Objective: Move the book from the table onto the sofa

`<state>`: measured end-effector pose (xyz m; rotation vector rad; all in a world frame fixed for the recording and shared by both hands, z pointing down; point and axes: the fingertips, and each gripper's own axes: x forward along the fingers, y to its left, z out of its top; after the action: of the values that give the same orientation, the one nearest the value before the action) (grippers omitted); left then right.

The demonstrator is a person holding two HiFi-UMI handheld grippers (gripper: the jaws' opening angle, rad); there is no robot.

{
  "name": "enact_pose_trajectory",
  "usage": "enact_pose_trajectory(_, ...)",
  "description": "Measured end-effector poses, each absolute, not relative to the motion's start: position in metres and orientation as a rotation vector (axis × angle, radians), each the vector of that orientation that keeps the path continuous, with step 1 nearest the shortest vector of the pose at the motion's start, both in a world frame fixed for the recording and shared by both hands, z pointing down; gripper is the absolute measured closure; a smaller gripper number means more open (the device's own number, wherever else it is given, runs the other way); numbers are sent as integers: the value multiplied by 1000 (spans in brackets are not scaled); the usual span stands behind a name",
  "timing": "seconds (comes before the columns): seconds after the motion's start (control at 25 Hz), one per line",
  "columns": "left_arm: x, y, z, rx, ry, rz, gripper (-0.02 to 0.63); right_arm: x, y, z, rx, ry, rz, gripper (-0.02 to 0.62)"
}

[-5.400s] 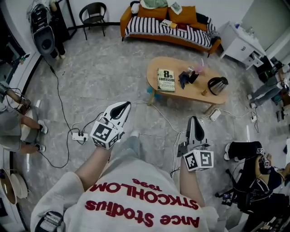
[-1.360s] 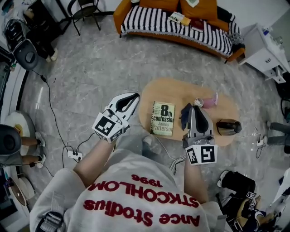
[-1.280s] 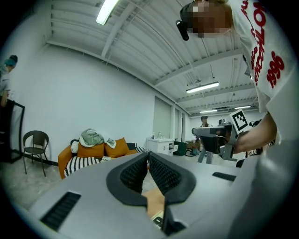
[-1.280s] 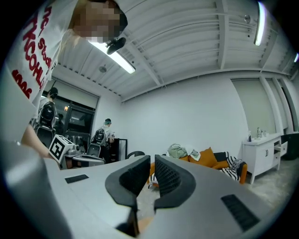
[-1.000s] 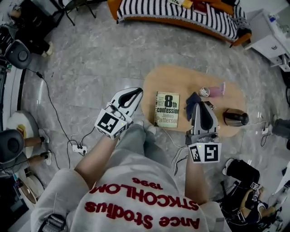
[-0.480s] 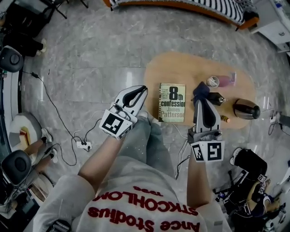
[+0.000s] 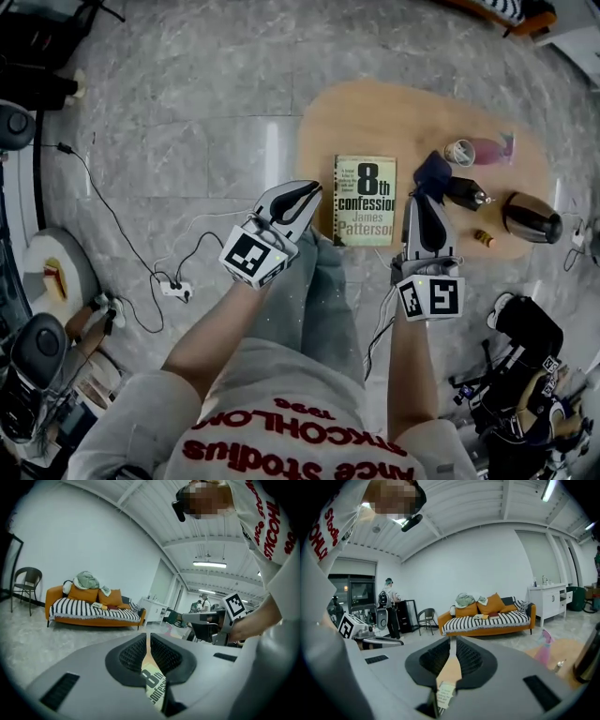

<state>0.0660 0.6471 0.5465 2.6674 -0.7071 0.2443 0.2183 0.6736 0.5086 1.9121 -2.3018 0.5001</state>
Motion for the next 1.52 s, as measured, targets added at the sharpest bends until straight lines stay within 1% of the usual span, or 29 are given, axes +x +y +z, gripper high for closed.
enact_pose_trajectory(0.24, 86, 652, 598, 2599, -687, 277, 586, 230, 669, 587, 1856, -2218, 634, 566)
enact_pose_trajectory(0.28, 88, 653, 607, 2583, -686, 287, 578, 231, 669, 599, 1843, -2209, 660, 566)
enact_pose_trajectory(0.36, 91, 654, 624, 2540, -683, 296, 538, 235, 670, 622, 1832, -2182, 708, 566)
enact_pose_trajectory(0.48, 95, 656, 652, 2490, -687, 325, 512, 239, 674, 657, 1810, -2137, 756, 566)
enact_pose_trajectory(0.68, 100, 667, 705, 2410, -654, 423, 446, 240, 684, 703, 1755, -2100, 856, 562)
enact_pose_trajectory(0.72, 100, 670, 714, 2394, -646, 437, 438, 240, 686, 710, 1745, -2095, 882, 528)
enact_pose_trajectory(0.76, 100, 673, 721, 2381, -643, 455, 433, 239, 687, 717, 1734, -2090, 911, 467)
enact_pose_trajectory(0.8, 99, 675, 728, 2370, -644, 477, 429, 239, 689, 724, 1723, -2085, 937, 425)
enact_pose_trajectory(1.0, 98, 688, 765, 2293, -636, 580, 367, 238, 696, 760, 1669, -2045, 1044, 318)
enact_pose_trajectory(1.2, 100, 694, 790, 2241, -624, 636, 342, 234, 704, 793, 1605, -1980, 1162, 276)
enact_pose_trajectory(1.52, 109, 703, 812, 2223, -572, 721, 337, 228, 713, 817, 1568, -1938, 1252, 267)
